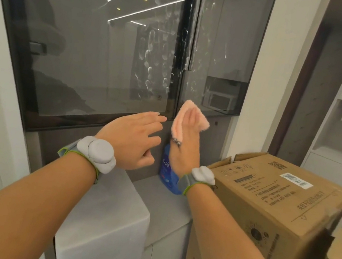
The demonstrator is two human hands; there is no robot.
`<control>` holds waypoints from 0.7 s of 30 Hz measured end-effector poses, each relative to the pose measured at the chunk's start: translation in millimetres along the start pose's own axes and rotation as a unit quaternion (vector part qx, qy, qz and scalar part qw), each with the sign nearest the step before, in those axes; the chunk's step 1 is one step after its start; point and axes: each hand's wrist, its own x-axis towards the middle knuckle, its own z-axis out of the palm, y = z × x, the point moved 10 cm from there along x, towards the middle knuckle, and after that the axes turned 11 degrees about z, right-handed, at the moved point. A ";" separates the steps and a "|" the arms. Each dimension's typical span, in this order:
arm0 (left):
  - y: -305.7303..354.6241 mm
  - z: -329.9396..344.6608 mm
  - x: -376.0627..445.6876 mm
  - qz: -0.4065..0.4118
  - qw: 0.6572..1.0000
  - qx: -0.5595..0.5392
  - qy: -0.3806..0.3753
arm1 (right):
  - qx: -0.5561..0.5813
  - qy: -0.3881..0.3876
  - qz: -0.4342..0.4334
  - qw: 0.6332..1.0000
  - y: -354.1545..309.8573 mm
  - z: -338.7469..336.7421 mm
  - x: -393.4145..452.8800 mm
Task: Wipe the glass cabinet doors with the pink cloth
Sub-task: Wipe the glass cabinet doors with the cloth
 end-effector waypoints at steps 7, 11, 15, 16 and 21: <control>-0.5 -0.1 0.6 -0.007 0.999 -0.035 0.006 | 0.063 0.015 0.180 0.982 29.6 -25.6 30.7; 0.2 -2.3 1.1 -0.011 0.999 -0.047 -0.003 | 0.016 -0.020 0.041 0.999 -13.2 3.3 -7.7; -6.1 -20.3 -1.6 -0.027 0.999 -0.028 0.025 | -0.051 -0.045 -0.025 0.997 -34.5 12.8 -23.1; -9.1 -29.9 -3.8 -0.033 0.999 0.001 0.037 | -0.052 -0.044 -0.026 0.997 -41.3 11.2 -26.8; -26.4 -72.3 -20.7 -0.067 0.989 0.118 0.059 | -0.028 -0.052 -0.055 0.997 -87.6 23.5 -45.5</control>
